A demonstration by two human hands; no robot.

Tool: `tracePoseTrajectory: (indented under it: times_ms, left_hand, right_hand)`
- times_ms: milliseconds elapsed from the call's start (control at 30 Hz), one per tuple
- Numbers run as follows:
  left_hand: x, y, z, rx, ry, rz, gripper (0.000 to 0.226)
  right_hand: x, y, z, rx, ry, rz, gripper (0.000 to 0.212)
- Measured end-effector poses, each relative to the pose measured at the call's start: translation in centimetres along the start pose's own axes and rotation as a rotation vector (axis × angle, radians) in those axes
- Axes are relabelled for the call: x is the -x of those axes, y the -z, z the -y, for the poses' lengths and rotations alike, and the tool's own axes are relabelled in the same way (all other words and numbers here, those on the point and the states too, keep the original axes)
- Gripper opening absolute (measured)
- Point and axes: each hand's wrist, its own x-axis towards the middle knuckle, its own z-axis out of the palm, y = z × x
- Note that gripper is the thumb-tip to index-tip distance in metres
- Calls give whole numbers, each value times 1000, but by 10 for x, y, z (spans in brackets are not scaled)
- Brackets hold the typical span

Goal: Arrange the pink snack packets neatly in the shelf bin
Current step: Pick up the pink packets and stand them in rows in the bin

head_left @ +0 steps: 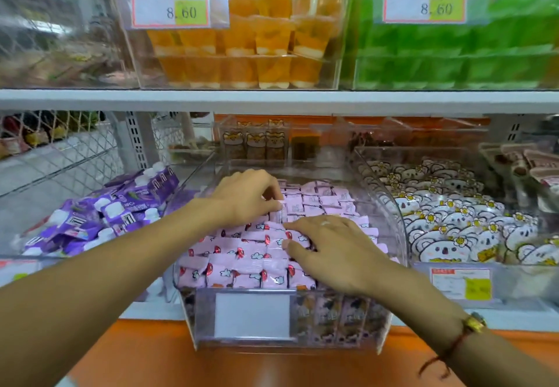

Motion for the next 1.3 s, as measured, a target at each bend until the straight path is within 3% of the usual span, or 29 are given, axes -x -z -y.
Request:
tracePoseTrajectory:
  times_ms: [100,267,400,467,533,567,633,733,833,900,967,1033,1167,1300]
  left_hand:
    - [5,3,0,113,21,-86,8]
    - [13,19,-7,516,84,-266,6]
    - [30,31,-17,651,103,-558,2]
    - [45,31,-24,785,142,-680,6]
    - [59,27,-30,933,216,-722,5]
    - [63,24,-32,1003,266,-718,2]
    - [70,19,-34,1158,377,-676,9]
    - [72,17,-35,1409,484,-568,23]
    - [72,18,-39,1599,545,-434,29]
    - [71,17,-38,1609,533,-368,33]
    - [72,17,-34,1478,454,-293,37]
    - [73,18,-31,1343,358,-223,35]
    - [73,21,-35,1315,313,-183,33]
    - [72,16,-38,1465,428,-228,32]
  right_hand:
    - [0,-1,0,4,-3,-5,48]
    - [0,-2,-1,13,1,-19,48]
    - [1,-2,-1,16,16,-49,46]
    - [2,-2,1,-27,50,-159,35]
    - [3,1,5,-128,82,-380,16]
    - [3,4,6,-188,63,-485,11]
    - [1,7,8,-333,40,-613,30]
    - [2,10,17,-442,160,-603,56]
    - [3,11,21,-419,260,-604,43]
    - [4,14,18,-565,201,-614,25]
    - [4,18,16,-933,52,-514,10]
    - [4,20,14,-1200,-107,-344,19]
    - [6,25,14,-1344,-273,-183,23]
    - [8,29,13,-1576,-254,-159,43]
